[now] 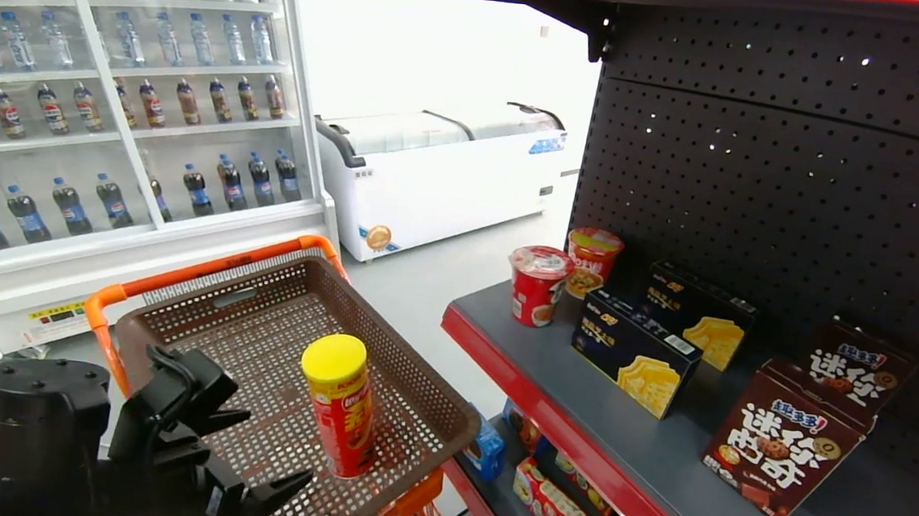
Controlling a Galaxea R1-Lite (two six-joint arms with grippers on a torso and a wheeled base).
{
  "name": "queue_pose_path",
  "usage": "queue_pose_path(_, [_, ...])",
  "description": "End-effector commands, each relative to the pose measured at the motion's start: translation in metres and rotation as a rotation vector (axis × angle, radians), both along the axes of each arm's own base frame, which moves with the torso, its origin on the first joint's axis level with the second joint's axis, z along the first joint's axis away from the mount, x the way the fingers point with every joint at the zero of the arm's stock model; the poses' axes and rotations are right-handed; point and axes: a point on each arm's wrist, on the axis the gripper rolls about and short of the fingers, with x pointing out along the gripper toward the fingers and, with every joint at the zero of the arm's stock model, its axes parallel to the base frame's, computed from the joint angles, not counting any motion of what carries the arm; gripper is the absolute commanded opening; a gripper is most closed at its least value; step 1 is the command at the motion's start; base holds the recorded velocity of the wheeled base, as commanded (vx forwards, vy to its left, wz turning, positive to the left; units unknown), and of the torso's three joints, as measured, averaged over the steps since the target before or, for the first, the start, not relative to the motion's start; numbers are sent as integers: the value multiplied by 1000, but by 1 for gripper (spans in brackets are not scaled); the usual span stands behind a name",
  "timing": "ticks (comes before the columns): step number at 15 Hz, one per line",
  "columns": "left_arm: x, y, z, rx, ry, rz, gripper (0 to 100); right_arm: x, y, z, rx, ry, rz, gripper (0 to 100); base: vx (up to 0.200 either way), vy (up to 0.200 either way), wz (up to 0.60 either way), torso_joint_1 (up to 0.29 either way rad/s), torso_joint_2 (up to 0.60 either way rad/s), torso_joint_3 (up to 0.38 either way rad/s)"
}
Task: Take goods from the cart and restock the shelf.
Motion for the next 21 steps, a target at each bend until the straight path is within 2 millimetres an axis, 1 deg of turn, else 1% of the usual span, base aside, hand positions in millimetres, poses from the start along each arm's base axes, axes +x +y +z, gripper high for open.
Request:
queue_pose_path(1, [23,-3,-23,22,74,10,100,0,0,0,0,1,1,100,0,0,0,0,0,0])
queue_pose_path(4, [47,-9,-32,12,47,14,100,0,0,0,0,-1,1,100,0,0,0,0,0,0])
queue_pose_path(6, [70,-14,-39,6,21,11,100,0,0,0,0,1,1,100,0,0,0,0,0,0])
queue_pose_path(7, [70,-14,-39,6,21,11,100,0,0,0,0,1,1,100,0,0,0,0,0,0])
queue_pose_path(8, [82,-17,-42,6,12,9,100,0,0,0,0,1,1,100,0,0,0,0,0,0])
queue_pose_path(10, [91,-19,-47,9,19,8,100,0,0,0,0,-1,1,100,0,0,0,0,0,0])
queue_pose_path(13, [95,-23,-52,12,27,-3,100,0,0,0,0,1,1,100,0,0,0,0,0,0])
queue_pose_path(15, [104,-28,-57,12,26,-12,100,0,0,0,0,1,1,100,0,0,0,0,0,0])
queue_pose_path(19, [112,-35,-63,13,27,-25,100,0,0,0,0,1,1,100,0,0,0,0,0,0])
queue_pose_path(21, [117,-37,-63,20,14,-30,100,0,0,0,0,-1,1,100,0,0,0,0,0,0])
